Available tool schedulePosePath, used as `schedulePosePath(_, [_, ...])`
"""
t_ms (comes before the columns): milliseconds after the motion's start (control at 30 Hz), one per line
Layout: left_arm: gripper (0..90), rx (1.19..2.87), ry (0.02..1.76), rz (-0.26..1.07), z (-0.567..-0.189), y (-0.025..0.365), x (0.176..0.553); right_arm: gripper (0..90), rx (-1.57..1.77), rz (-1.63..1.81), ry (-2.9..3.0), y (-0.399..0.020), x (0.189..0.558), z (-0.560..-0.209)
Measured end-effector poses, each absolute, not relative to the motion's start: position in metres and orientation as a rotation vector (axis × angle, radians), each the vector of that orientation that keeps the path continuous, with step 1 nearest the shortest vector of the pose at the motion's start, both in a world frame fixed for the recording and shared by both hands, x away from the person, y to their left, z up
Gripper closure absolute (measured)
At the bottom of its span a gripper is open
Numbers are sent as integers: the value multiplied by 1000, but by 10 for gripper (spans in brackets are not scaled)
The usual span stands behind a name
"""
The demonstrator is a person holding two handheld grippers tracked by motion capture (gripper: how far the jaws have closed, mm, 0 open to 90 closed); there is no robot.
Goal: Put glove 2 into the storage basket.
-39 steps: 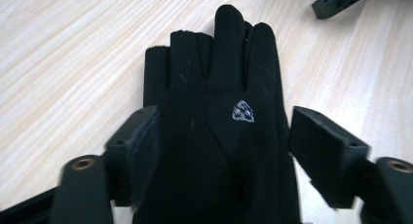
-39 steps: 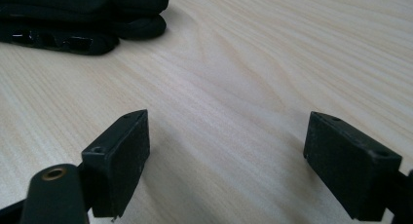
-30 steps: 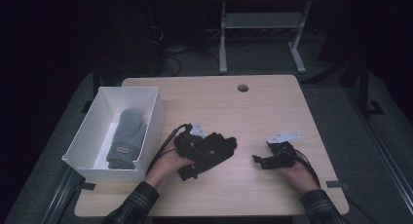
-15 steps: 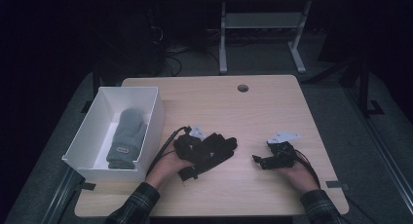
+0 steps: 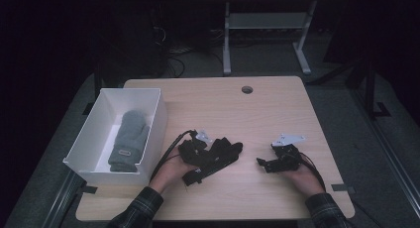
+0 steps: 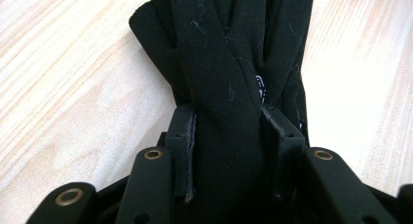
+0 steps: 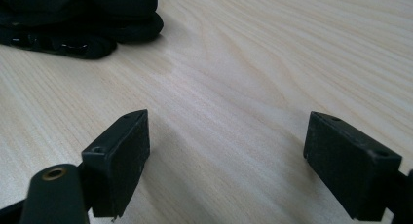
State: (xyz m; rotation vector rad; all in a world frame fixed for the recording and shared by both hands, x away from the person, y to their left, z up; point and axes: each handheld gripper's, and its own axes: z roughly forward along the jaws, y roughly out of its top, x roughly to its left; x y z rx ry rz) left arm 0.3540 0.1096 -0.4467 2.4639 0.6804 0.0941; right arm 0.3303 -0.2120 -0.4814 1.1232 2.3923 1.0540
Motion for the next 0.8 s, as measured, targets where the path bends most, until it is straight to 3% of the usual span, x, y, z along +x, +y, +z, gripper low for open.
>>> schedulePosePath(367, [620, 2409, 756, 75, -408, 113, 353, 170, 1124, 1056, 2387, -212, 330, -482])
schedulePosePath(800, [619, 2334, 837, 146, -323, 140, 364, 169, 1126, 1057, 2386, -211, 330, -482])
